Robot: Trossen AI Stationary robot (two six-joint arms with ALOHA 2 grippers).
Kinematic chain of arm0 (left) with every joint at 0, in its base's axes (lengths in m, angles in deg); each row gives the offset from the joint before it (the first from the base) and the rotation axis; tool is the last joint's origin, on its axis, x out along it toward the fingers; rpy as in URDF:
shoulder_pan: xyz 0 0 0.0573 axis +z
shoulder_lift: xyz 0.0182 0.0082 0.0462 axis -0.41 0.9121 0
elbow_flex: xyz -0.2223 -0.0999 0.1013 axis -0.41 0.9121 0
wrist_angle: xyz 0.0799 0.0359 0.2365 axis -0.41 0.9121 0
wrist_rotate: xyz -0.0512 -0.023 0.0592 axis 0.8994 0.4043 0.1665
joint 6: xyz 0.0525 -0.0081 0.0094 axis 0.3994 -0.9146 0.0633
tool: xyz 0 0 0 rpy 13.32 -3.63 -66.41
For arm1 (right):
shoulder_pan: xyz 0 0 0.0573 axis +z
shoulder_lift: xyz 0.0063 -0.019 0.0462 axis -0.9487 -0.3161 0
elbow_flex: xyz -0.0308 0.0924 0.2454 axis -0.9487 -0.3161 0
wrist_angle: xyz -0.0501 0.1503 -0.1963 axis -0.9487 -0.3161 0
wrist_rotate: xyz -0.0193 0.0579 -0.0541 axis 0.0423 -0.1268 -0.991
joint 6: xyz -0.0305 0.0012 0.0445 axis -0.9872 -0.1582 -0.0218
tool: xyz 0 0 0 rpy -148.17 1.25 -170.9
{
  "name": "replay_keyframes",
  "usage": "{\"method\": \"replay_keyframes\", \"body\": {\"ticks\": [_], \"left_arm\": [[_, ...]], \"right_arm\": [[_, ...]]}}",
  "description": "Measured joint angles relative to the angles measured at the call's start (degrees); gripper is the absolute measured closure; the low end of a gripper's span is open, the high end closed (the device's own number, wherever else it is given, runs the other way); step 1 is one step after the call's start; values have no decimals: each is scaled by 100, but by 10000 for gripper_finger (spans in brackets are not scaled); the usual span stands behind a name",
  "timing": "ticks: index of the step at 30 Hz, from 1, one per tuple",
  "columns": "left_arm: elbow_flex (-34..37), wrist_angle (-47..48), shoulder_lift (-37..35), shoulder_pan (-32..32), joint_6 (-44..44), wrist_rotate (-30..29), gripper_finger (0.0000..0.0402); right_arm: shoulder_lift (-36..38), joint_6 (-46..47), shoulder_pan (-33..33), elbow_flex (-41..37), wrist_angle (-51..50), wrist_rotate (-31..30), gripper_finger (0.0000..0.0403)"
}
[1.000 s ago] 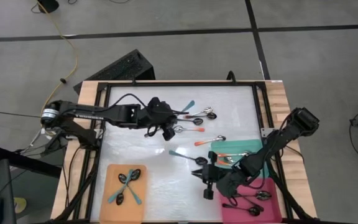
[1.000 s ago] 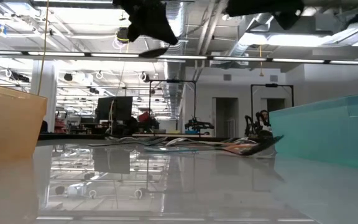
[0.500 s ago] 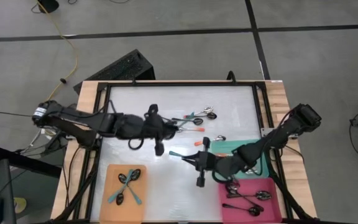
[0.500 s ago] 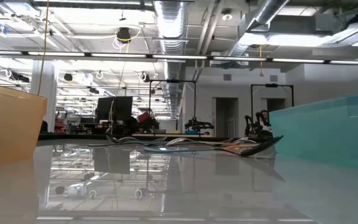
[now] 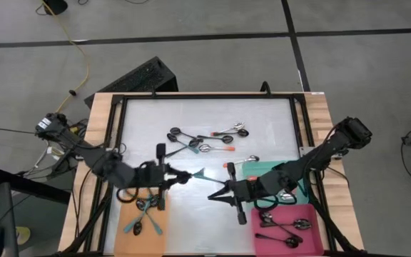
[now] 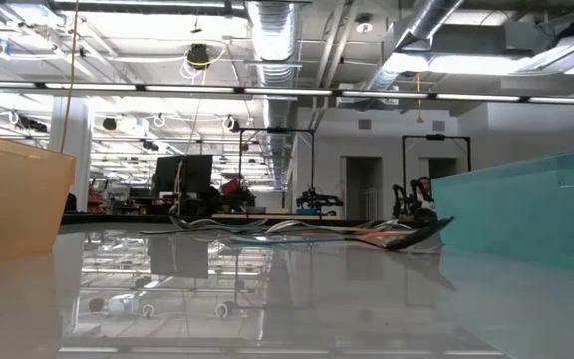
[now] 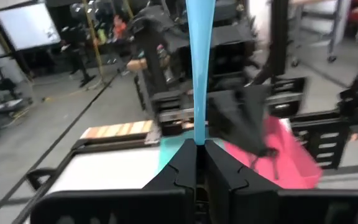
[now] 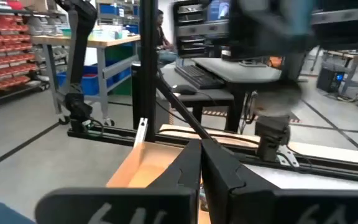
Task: Sort silverware by color (type)
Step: Put the blue spoon into the orange bin
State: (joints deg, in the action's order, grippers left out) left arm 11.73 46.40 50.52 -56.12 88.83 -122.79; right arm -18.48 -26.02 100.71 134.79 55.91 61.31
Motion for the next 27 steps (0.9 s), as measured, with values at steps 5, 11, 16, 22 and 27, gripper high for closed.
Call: {"method": "replay_keyframes", "body": {"ticks": [5,11,16,22,27], "left_arm": [[875,-1140,-255,-271,-87,-310,401],[1864,-2823,-316,-203,-81,-324,401],[2245,-3332,-314,-77,-263,-255,401],[2471,-3299,-314,-75,-630,-219,401],[2583,-3169,-314,-121,-902,-191,401]], "right_arm": [[-22,-79,-78,0,80,-34,360],[-217,-125,-147,4,457,-240,290],[-623,-129,-417,71,991,-370,202],[-861,-143,-729,314,1254,-375,149],[-863,-284,-790,323,1297,-258,147]]}}
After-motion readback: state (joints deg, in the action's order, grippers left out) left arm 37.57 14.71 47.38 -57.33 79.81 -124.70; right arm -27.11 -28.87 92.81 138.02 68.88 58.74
